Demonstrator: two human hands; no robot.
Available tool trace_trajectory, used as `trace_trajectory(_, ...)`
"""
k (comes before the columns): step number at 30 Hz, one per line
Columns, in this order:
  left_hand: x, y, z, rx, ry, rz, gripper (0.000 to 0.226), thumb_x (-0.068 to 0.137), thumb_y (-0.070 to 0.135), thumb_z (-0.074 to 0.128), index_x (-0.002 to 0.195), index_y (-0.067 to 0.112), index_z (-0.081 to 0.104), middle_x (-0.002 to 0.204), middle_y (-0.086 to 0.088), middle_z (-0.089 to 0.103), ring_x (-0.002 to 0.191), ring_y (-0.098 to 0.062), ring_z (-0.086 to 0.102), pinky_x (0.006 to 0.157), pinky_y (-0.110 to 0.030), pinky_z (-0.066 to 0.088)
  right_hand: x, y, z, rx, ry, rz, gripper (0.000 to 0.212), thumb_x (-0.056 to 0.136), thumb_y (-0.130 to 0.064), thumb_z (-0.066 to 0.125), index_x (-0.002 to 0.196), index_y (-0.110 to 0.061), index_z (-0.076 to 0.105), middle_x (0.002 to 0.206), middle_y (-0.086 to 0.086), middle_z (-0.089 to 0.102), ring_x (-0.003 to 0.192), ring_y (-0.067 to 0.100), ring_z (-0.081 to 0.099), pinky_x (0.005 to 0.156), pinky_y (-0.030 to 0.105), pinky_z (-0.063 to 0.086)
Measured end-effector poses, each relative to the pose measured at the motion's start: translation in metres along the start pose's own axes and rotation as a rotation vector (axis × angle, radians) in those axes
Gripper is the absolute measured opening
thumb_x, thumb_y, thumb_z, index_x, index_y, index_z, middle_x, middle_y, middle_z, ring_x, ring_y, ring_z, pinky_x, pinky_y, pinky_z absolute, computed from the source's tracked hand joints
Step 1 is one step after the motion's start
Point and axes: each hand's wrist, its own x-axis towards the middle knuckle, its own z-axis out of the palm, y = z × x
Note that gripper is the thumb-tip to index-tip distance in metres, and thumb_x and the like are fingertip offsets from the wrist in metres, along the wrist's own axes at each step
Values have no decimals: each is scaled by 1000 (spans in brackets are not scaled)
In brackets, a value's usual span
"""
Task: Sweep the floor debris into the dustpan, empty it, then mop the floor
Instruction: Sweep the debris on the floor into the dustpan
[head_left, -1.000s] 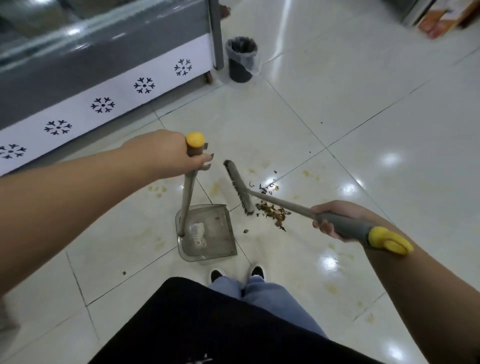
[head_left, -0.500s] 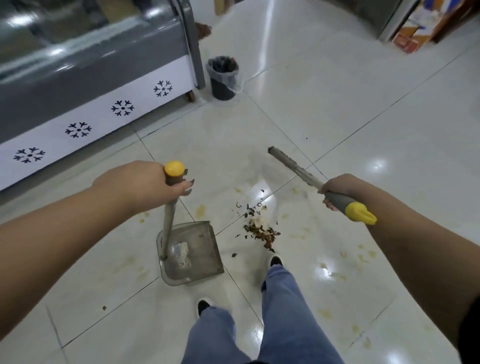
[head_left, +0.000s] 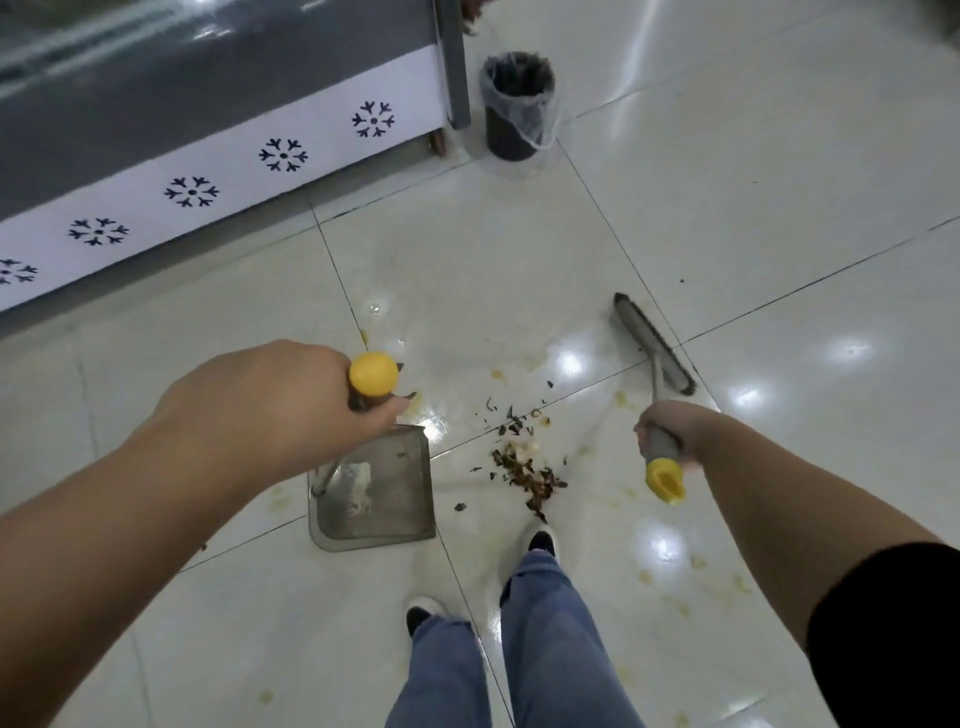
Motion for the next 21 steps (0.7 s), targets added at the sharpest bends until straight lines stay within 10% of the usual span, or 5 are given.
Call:
trace_trajectory(4,-1,1,1,-5,18,4,64,70,78,35,60,17,54,51,4,51,53,-7,49,49,-22,34,-11,34,41,-168,-46,86,11,90,6,35,91,-1,43,64,13,47,42,23,49,33,14,39)
trace_trajectory(10,-16,-9,6,5,9,15,58,74,76,35,71,24,59,63,5,54,63,-13,52,52,-24,34,-50,105,76,-416,-76,112,63,93,-1,35,147,-18,7,84,16,53,63,20,53,58,27,50)
trace_trajectory(21,-64,-66,32,-76,45,-3,58,73,78,40,65,23,54,62,6,54,58,-9,49,50,-23,32,-105,101,41,-732,-40,-95,14,84,8,44,92,-3,40,55,12,46,35,18,44,36,21,41)
